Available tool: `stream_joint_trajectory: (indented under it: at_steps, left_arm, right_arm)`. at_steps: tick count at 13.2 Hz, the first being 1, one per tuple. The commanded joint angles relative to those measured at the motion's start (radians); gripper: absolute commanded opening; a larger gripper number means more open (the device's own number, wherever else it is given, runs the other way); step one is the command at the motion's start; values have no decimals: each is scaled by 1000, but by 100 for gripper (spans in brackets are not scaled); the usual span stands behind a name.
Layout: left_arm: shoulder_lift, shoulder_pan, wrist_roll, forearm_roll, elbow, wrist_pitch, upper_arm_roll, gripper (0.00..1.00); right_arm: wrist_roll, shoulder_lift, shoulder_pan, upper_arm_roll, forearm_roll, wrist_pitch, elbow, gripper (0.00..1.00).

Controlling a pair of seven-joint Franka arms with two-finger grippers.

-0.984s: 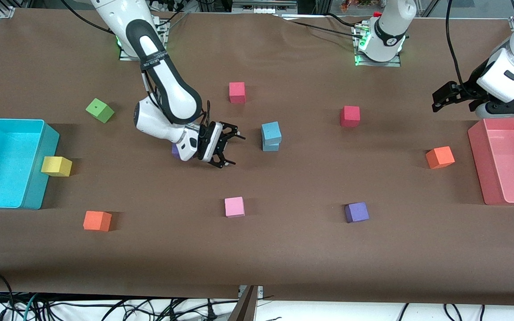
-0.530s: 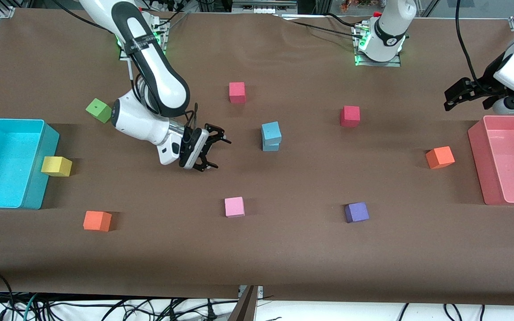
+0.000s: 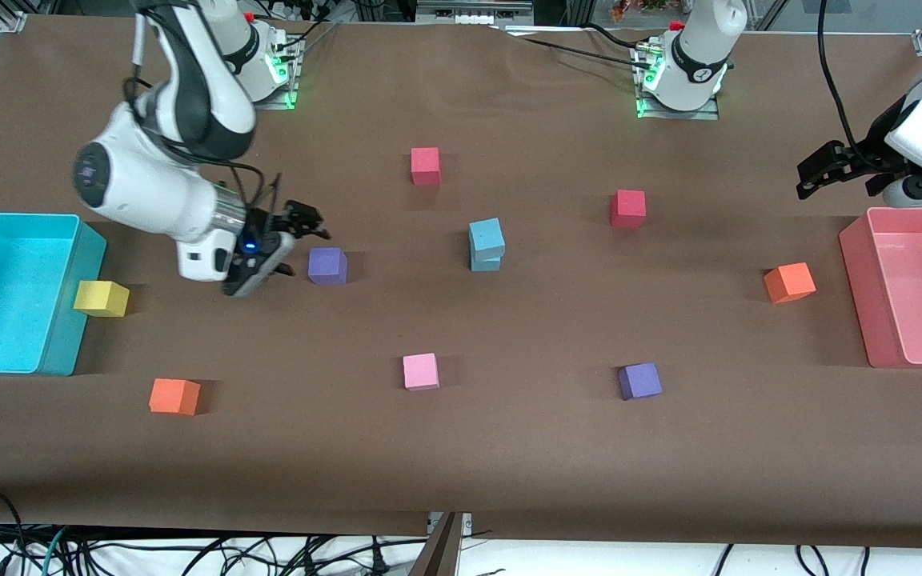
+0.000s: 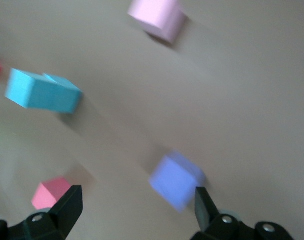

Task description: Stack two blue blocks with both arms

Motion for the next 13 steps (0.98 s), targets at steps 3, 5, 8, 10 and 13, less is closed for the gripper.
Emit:
stream_joint_trajectory:
  at_steps: [3,5,8,10,13]
  left_arm:
    - [15,2,10,23,35,-29,-8,100]
    - [14,2,17,22,36,-29,-7,100]
    - [12,16,21,20,54,-35,4,100]
    - [14,19,60,20,56,-61,5,100]
    - [14,22,56,13,59,-62,5,100]
  right_arm:
    - [335,-130,-215,133,-281,-138,6,100]
    - [659,-177,-252,138,-331,-221,54,100]
    - [692,-177,-308,138,-396,-430,189,100]
    - [691,-180,-375,138,-393,-526,264,100]
    - [621,-178,-433,134,-392,-585,319,100]
